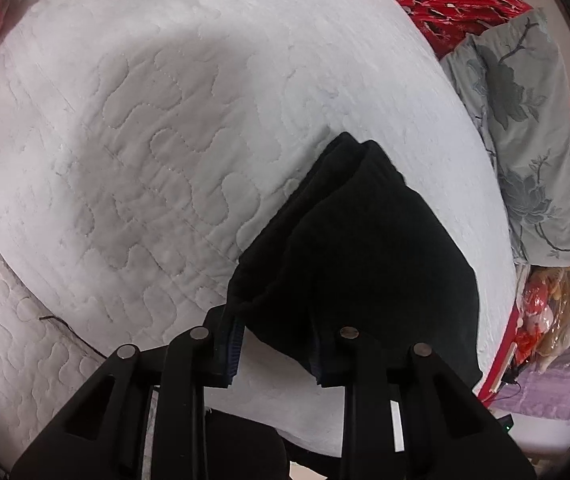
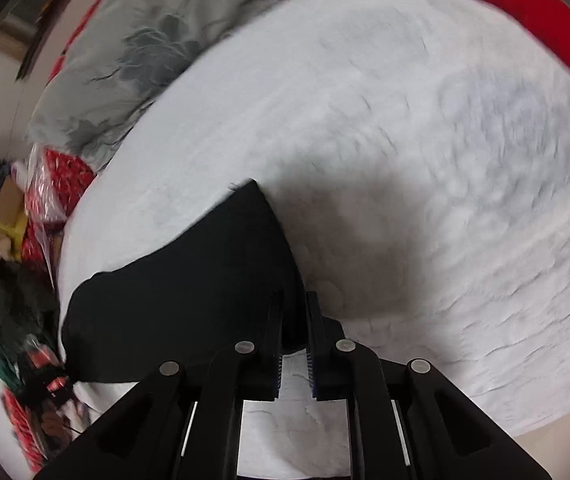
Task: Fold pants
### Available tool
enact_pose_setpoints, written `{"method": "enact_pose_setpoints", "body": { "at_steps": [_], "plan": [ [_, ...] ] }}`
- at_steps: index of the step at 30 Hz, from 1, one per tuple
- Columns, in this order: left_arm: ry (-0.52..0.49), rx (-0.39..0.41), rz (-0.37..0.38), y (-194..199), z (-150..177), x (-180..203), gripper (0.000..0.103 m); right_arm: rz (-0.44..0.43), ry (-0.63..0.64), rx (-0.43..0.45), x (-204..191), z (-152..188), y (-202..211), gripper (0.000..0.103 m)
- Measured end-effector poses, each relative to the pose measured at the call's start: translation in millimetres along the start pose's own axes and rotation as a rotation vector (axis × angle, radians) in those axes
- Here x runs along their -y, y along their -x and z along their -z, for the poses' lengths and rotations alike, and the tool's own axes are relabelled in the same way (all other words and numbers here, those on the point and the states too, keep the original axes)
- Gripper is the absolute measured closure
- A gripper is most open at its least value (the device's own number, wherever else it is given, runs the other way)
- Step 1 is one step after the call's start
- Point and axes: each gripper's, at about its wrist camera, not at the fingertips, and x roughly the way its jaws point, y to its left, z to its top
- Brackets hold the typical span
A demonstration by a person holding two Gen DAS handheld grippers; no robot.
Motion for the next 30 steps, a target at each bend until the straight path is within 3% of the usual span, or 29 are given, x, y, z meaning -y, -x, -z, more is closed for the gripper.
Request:
{"method": "enact_pose_setpoints", "body": {
  "at_steps": [2, 5, 8, 11, 15, 19, 25, 30],
  "plan": [
    [0.015, -0.013, 0.039, 5.4, 4.6, -2.7, 0.075, -0.021, -0.020, -0.004, 0.9, 0.1, 3.2, 0.085],
    [0.031, -0.019, 0.079, 18.0, 25.8, -5.1, 0.075, -0.023, -0.012, 0.010, 1.6, -0.8, 19.2, 0.071],
    [-0.024, 0.003, 0.077, 27.4, 57.0, 16.4, 0.072, -0.037, -0.015, 0.041, 7.2, -4.5, 33.6, 0.062],
    [-0.125, 0.003, 0.077, 22.9, 91.3, 60.3, 0.052, -0.041, -0.023, 0.050, 13.5, -13.1, 40.2, 0.060],
    [-0.259, -0.061, 0.106, -5.8, 141.8, 135.7, 0.049, -0.061, -0.024, 0.043, 15.8, -24.3, 40.4, 0.060],
    [-0.296, -0.185, 0.149, -48.3, 187.8, 203.9, 0.049, -0.077, -0.007, 0.031, 18.4, -33.2, 38.3, 0.055],
    [-0.215, -0.276, 0.220, -96.4, 244.3, 268.4, 0.049, -0.112, -0.011, -0.011, 24.7, -46.6, 26.8, 0.054],
    [-0.097, -0.340, 0.251, -121.5, 273.1, 278.9, 0.049, -0.149, -0.005, -0.043, 28.0, -59.4, 18.6, 0.053]
  ]
}}
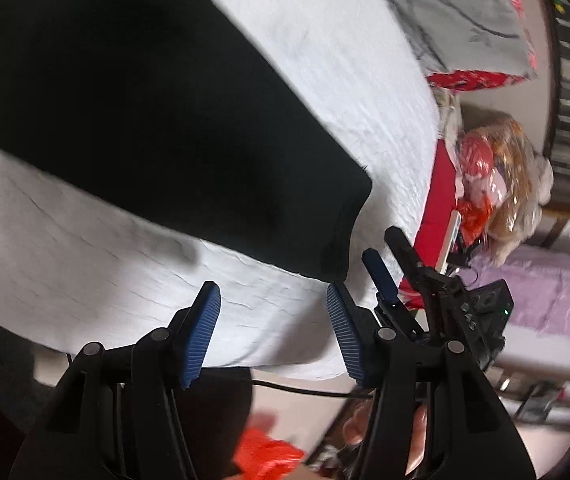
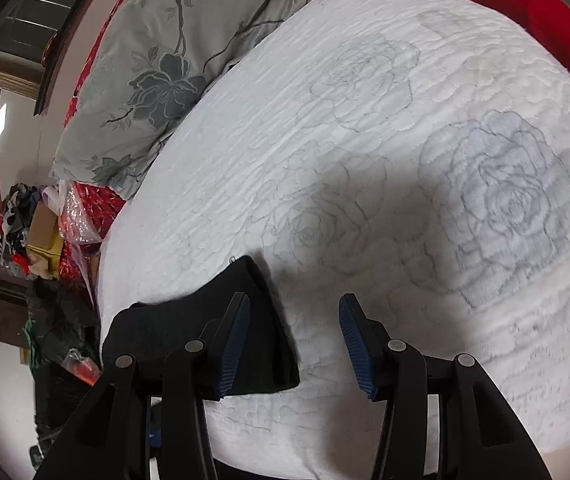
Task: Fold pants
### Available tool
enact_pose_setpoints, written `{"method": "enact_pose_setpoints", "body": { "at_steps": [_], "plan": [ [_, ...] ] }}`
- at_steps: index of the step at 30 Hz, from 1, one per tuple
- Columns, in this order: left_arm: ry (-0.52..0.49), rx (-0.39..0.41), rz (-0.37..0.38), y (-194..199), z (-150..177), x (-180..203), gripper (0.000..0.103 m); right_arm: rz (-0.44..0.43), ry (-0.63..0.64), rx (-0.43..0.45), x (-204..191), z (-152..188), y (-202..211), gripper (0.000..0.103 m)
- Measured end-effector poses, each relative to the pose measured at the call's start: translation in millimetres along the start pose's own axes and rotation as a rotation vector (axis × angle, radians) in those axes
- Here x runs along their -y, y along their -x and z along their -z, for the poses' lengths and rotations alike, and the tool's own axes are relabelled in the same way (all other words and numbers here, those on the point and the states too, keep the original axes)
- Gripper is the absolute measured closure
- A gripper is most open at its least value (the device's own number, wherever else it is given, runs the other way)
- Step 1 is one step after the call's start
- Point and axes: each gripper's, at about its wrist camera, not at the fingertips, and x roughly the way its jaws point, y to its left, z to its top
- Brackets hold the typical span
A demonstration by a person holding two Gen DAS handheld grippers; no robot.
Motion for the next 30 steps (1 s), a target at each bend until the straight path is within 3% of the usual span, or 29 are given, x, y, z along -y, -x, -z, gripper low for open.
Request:
{"method": "enact_pose_setpoints", "body": {
  "at_steps": [6, 14, 21, 30],
  "plan": [
    [0.112, 0.008, 0.027, -9.3, 10.3, -17.4, 0.049, -0.074, -0.027, -0.064, 7.1, -13.3, -14.5, 0.053],
    [0.169, 0.034, 0.045, -22.7, 8.7, -22.1, 0.049, -0.135, -0.039, -0.176, -3.5, -30.0, -56.0, 0.052],
    [0.112, 0.084, 0.038, -27.4, 9.7, -13.2, 0.049, -0.195, -0.014, -0.266, -20.4, -38.6, -76.8, 0.052],
    [0.076, 0.115, 0.033, -33.7, 6.8, -0.7, 0.044, -0.244, -0.066, -0.298, -15.4, -41.2, -82.9, 0.052]
  ]
}}
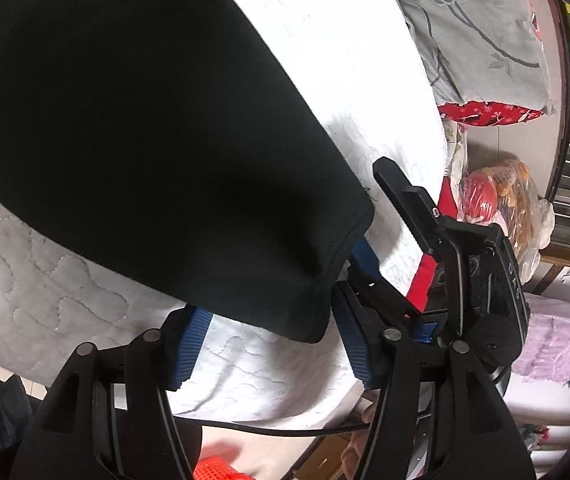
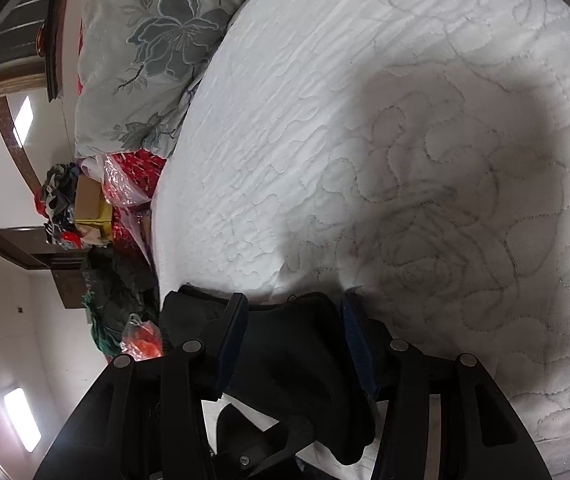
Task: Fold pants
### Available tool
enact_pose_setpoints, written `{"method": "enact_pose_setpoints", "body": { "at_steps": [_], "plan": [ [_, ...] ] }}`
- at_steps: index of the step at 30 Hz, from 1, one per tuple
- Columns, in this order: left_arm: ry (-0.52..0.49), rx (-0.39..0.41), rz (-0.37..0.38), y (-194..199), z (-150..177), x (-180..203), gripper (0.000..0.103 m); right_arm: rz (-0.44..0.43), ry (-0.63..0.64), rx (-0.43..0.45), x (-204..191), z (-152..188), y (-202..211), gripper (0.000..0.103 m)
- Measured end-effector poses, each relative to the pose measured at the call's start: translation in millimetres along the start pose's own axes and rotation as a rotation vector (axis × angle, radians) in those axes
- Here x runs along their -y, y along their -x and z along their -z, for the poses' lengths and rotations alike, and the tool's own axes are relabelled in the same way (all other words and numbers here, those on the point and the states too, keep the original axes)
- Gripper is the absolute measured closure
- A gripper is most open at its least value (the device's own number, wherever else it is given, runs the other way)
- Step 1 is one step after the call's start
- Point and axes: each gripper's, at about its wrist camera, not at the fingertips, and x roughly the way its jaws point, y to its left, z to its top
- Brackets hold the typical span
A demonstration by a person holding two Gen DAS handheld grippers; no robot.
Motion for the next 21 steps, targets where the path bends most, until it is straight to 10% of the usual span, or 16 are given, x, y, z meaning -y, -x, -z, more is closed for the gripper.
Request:
{"method": "enact_pose_setpoints", "body": {
  "at_steps": [9, 12, 16, 21],
  "plan": [
    [-0.022, -0.025, 0.069, -6.7, -1.9, 7.9, 0.053, -0.055, -0.044, -0.004, 8.1, 1.4, 0.0, 0.054],
    [-0.021, -0.046, 0.078, -11.3, -5.5, 6.0, 0.074, -0.053, -0.035, -0.002, 8.3, 1.7, 0.1, 0.055],
    [0.009, -0.088, 0.086, -13.4, -11.2, -3.2, 0.091, 0.034, 0.026, 0.015, 0.5, 3.9, -0.4, 0.084],
    [-0.004, -0.123, 0.116, -4.1, -12.7, 0.8, 0.094, 0.069, 0.079, 0.067, -12.6, 12.6, 9.1, 0.090]
  ]
}}
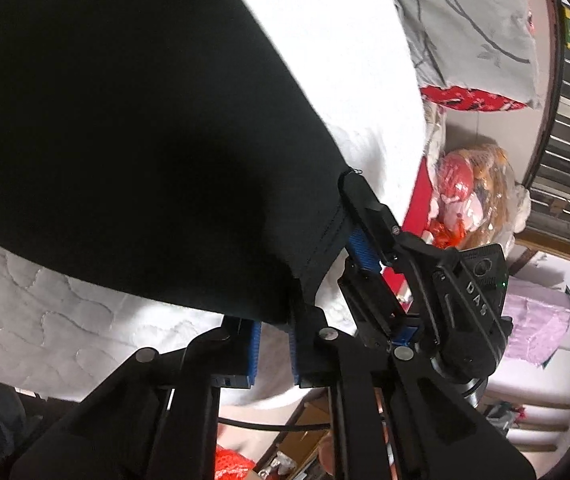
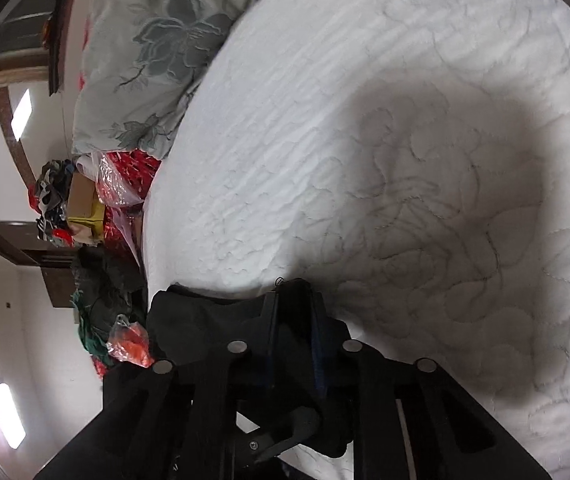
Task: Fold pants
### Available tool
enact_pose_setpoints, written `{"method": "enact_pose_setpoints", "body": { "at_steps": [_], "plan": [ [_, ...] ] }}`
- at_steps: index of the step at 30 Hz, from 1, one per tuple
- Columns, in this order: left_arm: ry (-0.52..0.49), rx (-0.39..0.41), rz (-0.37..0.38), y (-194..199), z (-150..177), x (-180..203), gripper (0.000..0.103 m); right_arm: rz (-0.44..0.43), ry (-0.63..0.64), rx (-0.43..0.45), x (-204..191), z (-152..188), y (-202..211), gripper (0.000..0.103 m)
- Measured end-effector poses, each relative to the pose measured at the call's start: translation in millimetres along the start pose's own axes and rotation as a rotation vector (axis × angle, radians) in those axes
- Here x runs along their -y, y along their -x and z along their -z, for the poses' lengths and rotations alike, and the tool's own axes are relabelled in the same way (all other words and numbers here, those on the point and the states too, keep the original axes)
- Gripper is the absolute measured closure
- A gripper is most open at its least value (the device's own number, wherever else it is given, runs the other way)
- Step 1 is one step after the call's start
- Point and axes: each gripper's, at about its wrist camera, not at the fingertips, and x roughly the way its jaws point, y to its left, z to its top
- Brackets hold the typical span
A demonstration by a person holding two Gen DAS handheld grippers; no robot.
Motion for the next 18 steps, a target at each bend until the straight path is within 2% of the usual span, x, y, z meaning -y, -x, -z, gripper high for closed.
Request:
{"method": "enact_pose_setpoints", "body": {
  "at_steps": [4, 10, 18],
  "plan": [
    [-0.013, -0.013, 0.039, 12.1, 0.2, 3.2, 0.094, 0.013, 0.038, 0.036, -14.6, 8.2, 10.9, 0.091],
    [-0.024, 0.003, 0.088, 33.1, -4.4, 6.4, 0.095, -0.048, 0.027, 0.068, -35.2, 18.2, 22.0, 0.092],
    [-0.016, 0.058, 0.149, 76.5, -18.8, -1.6, 0.095, -0.092, 0.046, 0.086, -79.9, 27.4, 11.0, 0.093]
  ]
}}
